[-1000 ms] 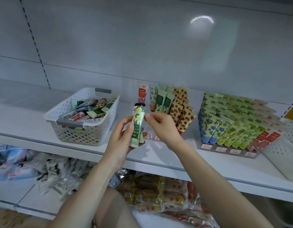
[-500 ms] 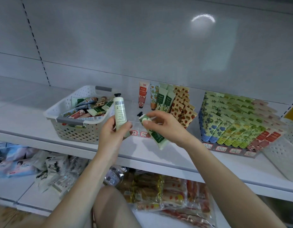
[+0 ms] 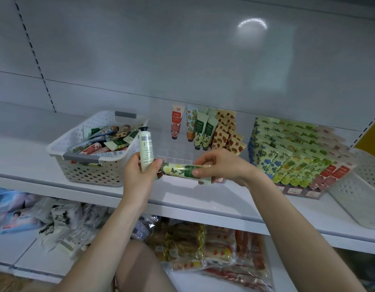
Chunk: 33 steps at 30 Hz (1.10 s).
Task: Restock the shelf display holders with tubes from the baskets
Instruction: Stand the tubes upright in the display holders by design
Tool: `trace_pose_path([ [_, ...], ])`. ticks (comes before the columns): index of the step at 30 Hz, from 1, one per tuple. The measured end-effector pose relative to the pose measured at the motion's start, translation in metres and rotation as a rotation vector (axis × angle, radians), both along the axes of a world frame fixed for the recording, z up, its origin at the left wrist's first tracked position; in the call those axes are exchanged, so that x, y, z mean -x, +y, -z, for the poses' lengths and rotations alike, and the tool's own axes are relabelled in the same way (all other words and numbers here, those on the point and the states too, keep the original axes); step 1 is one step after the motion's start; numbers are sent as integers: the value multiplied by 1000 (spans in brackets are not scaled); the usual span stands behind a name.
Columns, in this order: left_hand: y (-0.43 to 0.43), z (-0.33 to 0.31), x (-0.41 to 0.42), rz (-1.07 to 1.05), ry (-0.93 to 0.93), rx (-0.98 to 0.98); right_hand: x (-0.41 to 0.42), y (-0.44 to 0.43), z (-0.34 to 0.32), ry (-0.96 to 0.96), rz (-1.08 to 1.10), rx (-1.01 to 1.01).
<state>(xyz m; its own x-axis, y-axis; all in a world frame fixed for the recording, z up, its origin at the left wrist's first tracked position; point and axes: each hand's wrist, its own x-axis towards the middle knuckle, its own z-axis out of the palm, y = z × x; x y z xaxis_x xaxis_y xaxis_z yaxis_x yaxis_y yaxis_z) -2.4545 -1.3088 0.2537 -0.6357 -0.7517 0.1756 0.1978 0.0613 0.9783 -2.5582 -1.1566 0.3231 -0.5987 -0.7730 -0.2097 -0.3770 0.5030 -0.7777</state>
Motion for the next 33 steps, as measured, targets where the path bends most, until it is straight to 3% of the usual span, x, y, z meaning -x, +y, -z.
trace_pose_path([
  [4,3,2,4,-26,19,-46,4,-5,-3,-149,328,345],
  [7,7,-2,8,0,25,-72,12,-10,-14,136,466,464],
  [10,5,0,6,35,22,-140,27,-16,-34,578,452,352],
  [15,0,8,1,19,-35,-110,52,-38,-42,891,393,26],
  [21,-5,12,0,-1,-71,-82,65,-53,-31,951,467,-291],
  [33,-8,20,3,26,-89,-76,67,-53,-19,1184,455,-366],
])
